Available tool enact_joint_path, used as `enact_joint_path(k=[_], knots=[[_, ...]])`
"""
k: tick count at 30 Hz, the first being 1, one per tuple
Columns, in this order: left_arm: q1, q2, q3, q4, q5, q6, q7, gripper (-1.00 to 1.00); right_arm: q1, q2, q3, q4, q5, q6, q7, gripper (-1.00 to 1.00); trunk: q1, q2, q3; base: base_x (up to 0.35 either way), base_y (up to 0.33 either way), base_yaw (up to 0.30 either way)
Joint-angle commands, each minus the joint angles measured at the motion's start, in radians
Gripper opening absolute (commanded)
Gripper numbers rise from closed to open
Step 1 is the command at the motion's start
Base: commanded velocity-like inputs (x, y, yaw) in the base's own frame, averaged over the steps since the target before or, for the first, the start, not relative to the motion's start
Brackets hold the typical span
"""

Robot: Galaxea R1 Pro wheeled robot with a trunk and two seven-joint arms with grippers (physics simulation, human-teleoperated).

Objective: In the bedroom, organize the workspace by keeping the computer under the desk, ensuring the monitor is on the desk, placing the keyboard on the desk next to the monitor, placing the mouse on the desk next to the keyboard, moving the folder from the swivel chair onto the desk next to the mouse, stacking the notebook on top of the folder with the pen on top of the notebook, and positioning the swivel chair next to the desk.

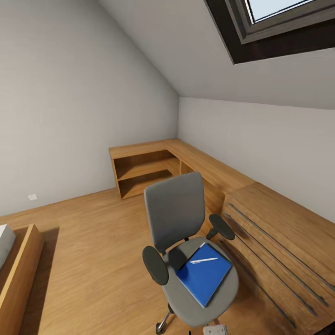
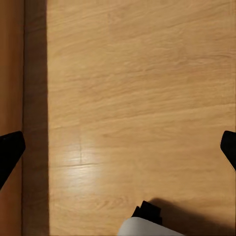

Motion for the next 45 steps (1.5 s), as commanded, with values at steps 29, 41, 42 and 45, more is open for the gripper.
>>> enact_joint_path(k=[29, 41, 42, 45], knots=[[0.0, 0.022, 0.134, -0.005, 0.006, -0.001, -0.112, 1.0, 0.0, -0.002, -0.055, -0.002, -0.012, -0.146, -0.063, 1.0, 0.001, -0.001, -0.001, 0.108, 0.031, 0.0], [-0.001, 0.018, 0.132, -0.005, 0.004, 0.0, -0.112, 1.0, -0.001, -0.002, -0.057, -0.133, -0.013, -0.169, -0.281, 1.0, 0.001, -0.001, -0.001, 0.002, 0.0, 0.0], [-0.001, 0.018, 0.132, -0.005, 0.004, 0.0, -0.112, 1.0, 0.0, -0.002, -0.058, -0.146, -0.013, -0.161, -0.284, 1.0, 0.001, -0.001, -0.001, 0.0, 0.0, 0.0], [-0.001, 0.017, 0.131, -0.005, 0.003, 0.0, -0.112, 1.0, -0.001, -0.005, -0.073, -0.198, -0.017, -0.09, -0.29, 1.0, 0.001, -0.001, -0.001, 0.0, 0.0, 0.0]])
